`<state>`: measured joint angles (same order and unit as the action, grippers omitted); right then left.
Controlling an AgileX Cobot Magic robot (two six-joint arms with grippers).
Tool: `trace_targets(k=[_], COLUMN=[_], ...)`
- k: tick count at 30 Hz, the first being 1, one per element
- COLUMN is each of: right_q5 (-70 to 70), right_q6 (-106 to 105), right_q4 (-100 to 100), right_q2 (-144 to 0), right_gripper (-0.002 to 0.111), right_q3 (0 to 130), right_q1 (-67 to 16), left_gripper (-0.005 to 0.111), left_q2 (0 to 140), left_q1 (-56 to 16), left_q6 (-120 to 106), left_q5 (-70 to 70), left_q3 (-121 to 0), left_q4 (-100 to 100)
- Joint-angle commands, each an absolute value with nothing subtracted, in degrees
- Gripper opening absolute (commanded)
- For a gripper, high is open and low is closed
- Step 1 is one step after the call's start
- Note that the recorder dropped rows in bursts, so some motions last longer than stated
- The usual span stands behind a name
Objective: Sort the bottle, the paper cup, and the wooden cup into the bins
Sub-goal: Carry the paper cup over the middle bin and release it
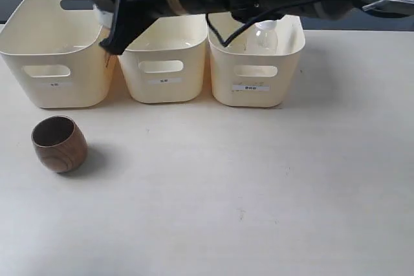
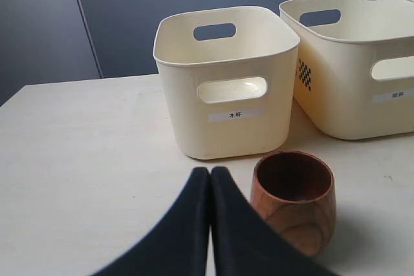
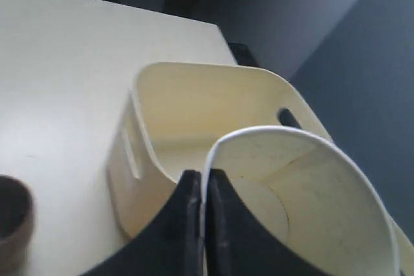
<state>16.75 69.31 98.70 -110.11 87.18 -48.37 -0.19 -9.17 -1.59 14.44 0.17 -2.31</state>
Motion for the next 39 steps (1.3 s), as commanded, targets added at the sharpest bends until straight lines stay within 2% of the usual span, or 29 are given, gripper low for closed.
trace_targets(k=[1, 11, 22, 24, 27, 28, 34, 39], right_q5=[12.10, 10.05, 11.11, 11.11, 10.99, 10.74, 11.59, 20.53], right_q6=[69.45, 72.25, 75.83, 76.09, 76.85, 76.85, 76.94, 76.62], right_q4=[96.85, 94.38, 94.25, 94.25, 94.25, 94.25, 94.25, 96.43], right_q2=[-112.64, -126.44, -132.91, -133.00, -133.00, -133.00, -131.92, -127.54], right_gripper=[0.000, 0.000, 0.000, 0.005, 0.026, 0.029, 0.029, 0.029], right_q3=[89.59, 100.19, 100.87, 100.87, 100.87, 100.87, 102.70, 104.27], right_q1=[-44.12, -40.64, -40.43, -40.43, -40.43, -40.43, -40.43, -41.08], left_gripper=[0.000, 0.000, 0.000, 0.000, 0.000, 0.000, 0.000, 0.000], left_q2=[0.00, 0.00, 0.00, 0.00, 0.00, 0.00, 0.00, 0.00], left_q1=[-9.32, -9.32, -9.32, -9.32, -9.32, -9.32, -9.32, -9.32], left_q6=[-1.51, -1.51, -1.51, -1.51, -1.51, -1.51, -1.51, -1.64], left_q5=[13.67, 13.67, 13.67, 13.67, 13.67, 13.67, 13.67, 13.67], left_q3=[0.00, 0.00, 0.00, 0.00, 0.00, 0.00, 0.00, 0.00], left_q4=[-2.37, -2.37, -2.49, -2.49, -2.49, -2.49, -2.49, -2.47])
